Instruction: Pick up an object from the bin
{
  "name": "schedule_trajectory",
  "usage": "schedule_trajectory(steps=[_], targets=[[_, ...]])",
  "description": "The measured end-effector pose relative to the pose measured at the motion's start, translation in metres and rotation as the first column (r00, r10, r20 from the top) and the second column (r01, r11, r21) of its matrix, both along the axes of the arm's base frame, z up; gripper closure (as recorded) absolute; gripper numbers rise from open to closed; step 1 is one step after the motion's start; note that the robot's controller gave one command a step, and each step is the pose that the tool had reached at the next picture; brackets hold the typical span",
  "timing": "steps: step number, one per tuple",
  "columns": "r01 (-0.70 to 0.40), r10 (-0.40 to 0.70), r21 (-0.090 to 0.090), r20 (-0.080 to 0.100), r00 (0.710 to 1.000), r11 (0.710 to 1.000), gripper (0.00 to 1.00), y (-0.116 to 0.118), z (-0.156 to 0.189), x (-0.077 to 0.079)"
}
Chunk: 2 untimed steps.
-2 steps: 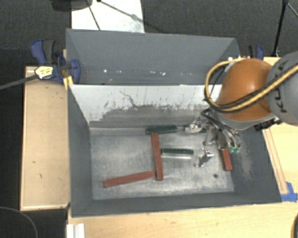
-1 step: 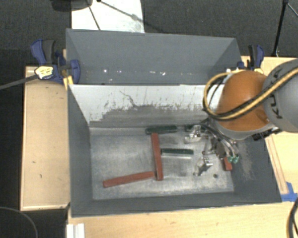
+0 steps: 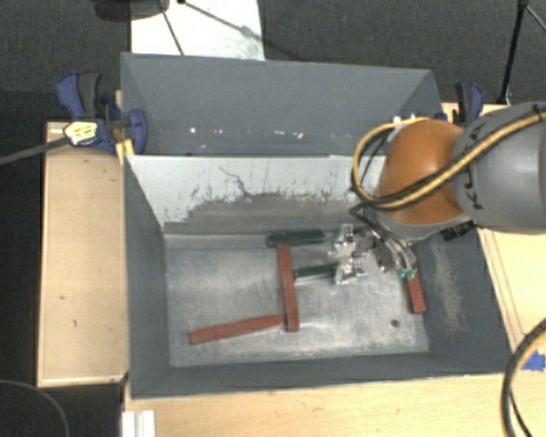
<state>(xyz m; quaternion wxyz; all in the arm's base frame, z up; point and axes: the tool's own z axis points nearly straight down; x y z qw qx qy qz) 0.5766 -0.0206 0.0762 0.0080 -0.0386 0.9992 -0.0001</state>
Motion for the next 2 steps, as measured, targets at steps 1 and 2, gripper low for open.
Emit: schedule_trajectory(steps=[1,2], targets=[[0.000,0.000,0.000,0.000,1.000,1.000,1.00,0.000,0.000,0.000],[0.001,-0.001,-0.001,-0.002,1.000,1.000,1.00,-0.004,0.192,0.016]])
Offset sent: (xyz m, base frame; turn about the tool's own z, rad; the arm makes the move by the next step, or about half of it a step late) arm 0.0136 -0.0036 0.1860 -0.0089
